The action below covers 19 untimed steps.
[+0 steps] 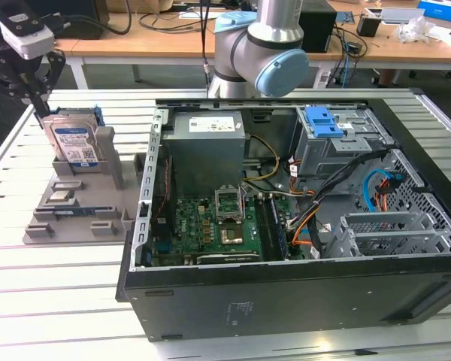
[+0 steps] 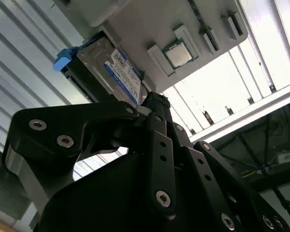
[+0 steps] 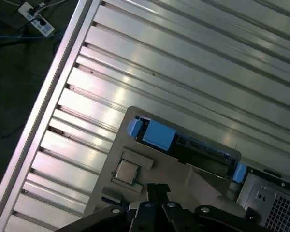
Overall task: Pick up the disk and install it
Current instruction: 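Pick up the disk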
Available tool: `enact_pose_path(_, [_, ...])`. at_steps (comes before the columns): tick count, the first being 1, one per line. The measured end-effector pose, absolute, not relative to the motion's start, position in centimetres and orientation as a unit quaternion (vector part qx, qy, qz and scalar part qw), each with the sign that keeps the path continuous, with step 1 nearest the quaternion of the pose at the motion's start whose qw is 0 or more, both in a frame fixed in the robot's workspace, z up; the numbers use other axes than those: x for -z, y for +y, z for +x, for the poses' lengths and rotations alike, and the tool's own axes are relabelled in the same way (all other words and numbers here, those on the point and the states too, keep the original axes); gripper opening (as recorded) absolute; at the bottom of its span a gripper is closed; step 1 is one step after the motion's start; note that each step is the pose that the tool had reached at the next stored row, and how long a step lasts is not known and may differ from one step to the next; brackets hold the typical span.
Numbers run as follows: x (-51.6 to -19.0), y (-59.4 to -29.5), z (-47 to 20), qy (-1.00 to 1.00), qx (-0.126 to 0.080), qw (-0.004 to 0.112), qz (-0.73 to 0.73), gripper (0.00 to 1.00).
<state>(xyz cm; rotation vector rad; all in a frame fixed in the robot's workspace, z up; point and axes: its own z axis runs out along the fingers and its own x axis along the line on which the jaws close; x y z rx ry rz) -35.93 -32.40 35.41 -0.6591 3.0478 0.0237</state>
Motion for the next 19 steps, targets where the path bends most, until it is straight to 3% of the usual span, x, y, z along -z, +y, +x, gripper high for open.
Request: enact_pose_path(19, [-35.41,-32.4,-35.93,0.909,-0.01,0.01,-0.416,0.1])
